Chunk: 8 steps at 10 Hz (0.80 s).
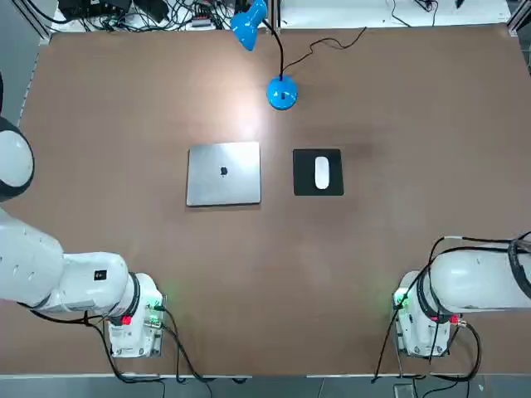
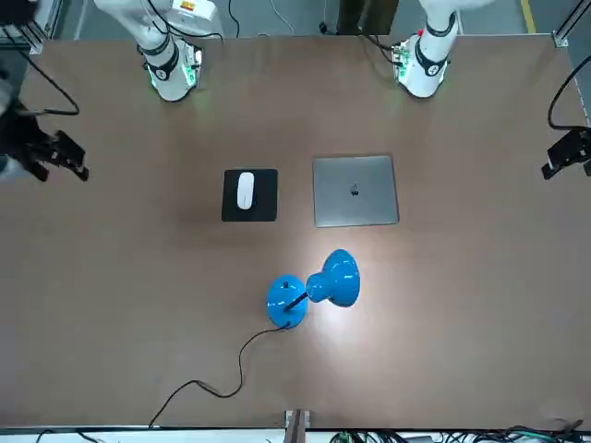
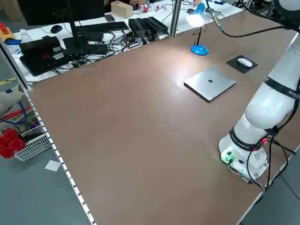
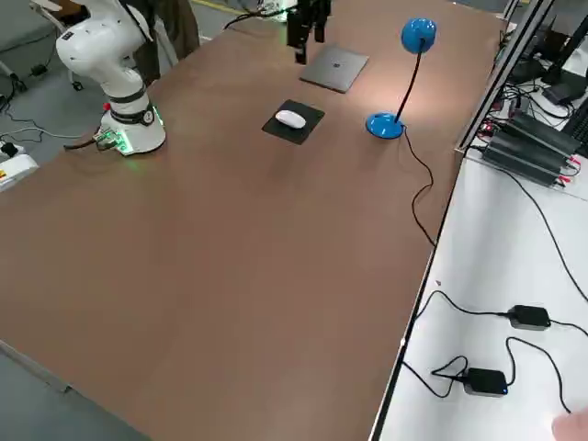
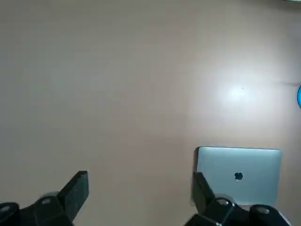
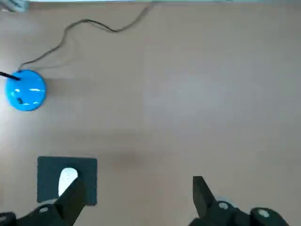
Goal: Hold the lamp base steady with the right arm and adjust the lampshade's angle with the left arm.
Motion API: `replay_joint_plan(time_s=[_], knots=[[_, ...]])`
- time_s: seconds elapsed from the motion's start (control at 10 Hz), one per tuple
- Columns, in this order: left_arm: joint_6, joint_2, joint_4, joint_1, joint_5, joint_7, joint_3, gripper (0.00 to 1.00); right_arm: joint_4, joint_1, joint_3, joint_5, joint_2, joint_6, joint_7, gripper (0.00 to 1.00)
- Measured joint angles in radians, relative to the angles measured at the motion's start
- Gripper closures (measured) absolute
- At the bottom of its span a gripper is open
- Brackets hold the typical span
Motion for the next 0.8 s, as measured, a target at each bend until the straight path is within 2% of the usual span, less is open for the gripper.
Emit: replay_joint_plan(time_s=[0.2, 0.4, 0.5, 0.7, 0.8], knots=[[0.005, 0.003, 0.015, 0.003, 0.000, -0.001, 0.001, 0.01, -0.063, 0.011, 0.144, 0.027, 0.081, 0.243, 0.011, 0.00], [0.009, 0.027, 0.048, 0.003, 0.000, 0.000, 0.000, 0.02, -0.081, 0.015, 0.292, 0.035, 0.230, 0.537, 0.011, 0.00], [0.013, 0.055, 0.080, 0.002, 0.000, 0.003, -0.002, 0.02, -0.087, 0.025, 0.341, 0.002, 0.323, 0.691, 0.007, 0.00], [0.015, 0.115, 0.142, -0.002, 0.000, 0.027, -0.009, 0.02, -0.088, 0.066, 0.358, -0.217, 0.562, 1.028, 0.019, 0.00], [0.015, 0.133, 0.160, -0.010, 0.000, 0.060, -0.012, 0.02, -0.059, 0.084, 0.358, -0.286, 0.686, 1.129, 0.021, 0.00]])
